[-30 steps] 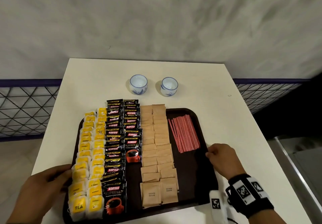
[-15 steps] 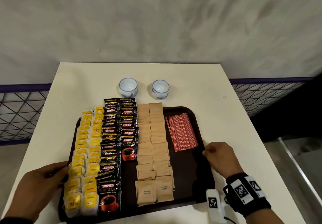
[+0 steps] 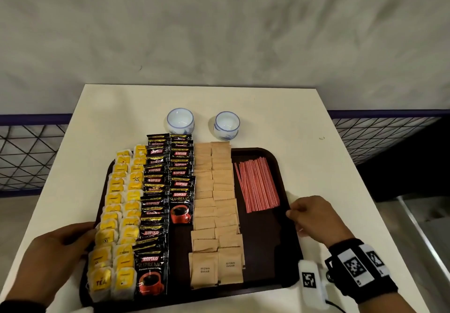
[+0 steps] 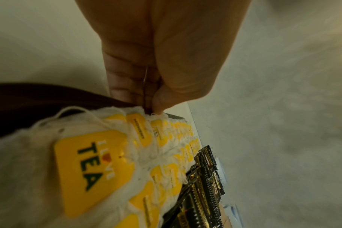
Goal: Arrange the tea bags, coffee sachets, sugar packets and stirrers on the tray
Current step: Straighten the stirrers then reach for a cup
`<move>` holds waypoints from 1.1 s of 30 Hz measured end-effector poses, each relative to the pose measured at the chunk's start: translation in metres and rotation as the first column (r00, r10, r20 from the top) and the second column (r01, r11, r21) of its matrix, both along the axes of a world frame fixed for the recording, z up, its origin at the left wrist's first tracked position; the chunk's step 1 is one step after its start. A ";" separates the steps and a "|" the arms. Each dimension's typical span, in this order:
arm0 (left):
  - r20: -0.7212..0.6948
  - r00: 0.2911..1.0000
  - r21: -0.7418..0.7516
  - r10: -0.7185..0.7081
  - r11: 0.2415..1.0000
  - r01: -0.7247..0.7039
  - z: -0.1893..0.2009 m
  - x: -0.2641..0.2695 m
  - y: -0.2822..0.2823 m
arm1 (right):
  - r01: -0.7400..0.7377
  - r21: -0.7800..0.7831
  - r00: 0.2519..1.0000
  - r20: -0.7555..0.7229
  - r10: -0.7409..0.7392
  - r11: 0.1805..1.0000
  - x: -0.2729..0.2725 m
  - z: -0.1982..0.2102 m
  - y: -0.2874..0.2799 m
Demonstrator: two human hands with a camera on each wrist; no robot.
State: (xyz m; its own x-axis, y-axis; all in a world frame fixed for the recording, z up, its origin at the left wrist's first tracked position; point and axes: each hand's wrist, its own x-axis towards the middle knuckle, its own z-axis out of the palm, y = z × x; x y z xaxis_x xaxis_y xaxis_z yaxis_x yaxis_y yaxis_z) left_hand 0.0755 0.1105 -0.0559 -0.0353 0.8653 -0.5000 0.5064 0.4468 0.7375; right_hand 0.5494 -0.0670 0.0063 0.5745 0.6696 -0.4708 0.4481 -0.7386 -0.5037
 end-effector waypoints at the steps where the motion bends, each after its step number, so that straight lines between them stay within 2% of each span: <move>1: 0.007 1.000 0.000 -0.011 1.000 0.011 0.005 0.004 -0.001 | -0.012 -0.017 1.000 -0.008 0.011 1.000 0.002 0.003 0.003; 5: 0.025 0.999 0.020 -0.040 0.999 0.039 0.017 0.013 -0.004 | -0.078 -0.136 0.997 -0.010 0.077 0.988 0.002 0.016 0.015; 7: 0.030 0.998 0.027 -0.046 0.999 0.045 0.021 0.017 -0.004 | -0.112 -0.160 0.989 0.074 0.125 0.981 0.003 0.027 0.025; 10: 0.049 0.998 0.025 -0.042 0.999 0.041 0.029 0.023 -0.005 | -0.198 -0.036 0.944 0.262 0.200 0.980 0.007 0.049 0.064; 12: 0.054 0.998 0.029 -0.039 0.999 0.038 0.033 0.026 -0.005 | -0.298 0.099 0.923 0.285 0.260 0.949 0.009 0.055 0.104; 15: 0.056 0.997 0.010 -0.045 0.999 0.044 0.035 0.026 -0.005 | -0.458 0.149 0.854 0.346 0.387 0.876 0.010 0.051 0.169; 19: 0.051 0.998 0.004 -0.022 1.000 0.022 0.029 0.022 -0.004 | -0.569 0.031 0.785 0.321 0.531 0.822 -0.001 0.048 0.232; 23: 0.070 0.997 0.004 -0.020 1.000 0.019 0.027 0.021 -0.003 | -0.615 -0.114 0.722 0.318 0.615 0.780 -0.011 0.037 0.261; 25: 0.083 0.996 0.008 -0.025 1.000 0.024 0.028 0.021 -0.003 | -0.614 -0.109 0.716 0.342 0.609 0.782 -0.014 0.031 0.267; 28: 0.089 0.996 0.016 -0.019 1.000 0.018 0.027 0.021 -0.002 | -0.582 -0.057 0.750 0.347 0.563 0.811 -0.013 0.032 0.267; 33: 0.068 0.997 0.015 -0.028 1.000 0.027 0.018 0.015 0.001 | -0.483 0.044 0.819 0.377 0.433 0.875 0.005 0.054 0.229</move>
State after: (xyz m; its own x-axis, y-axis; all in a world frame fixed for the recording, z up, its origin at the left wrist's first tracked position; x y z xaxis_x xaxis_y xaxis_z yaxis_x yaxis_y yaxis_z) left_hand 0.0906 0.1118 -0.0378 0.0222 0.8723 -0.4884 0.4668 0.4230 0.7767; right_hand 0.5539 0.1621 0.0607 0.2936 0.9370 -0.1895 0.8801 -0.3423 -0.3290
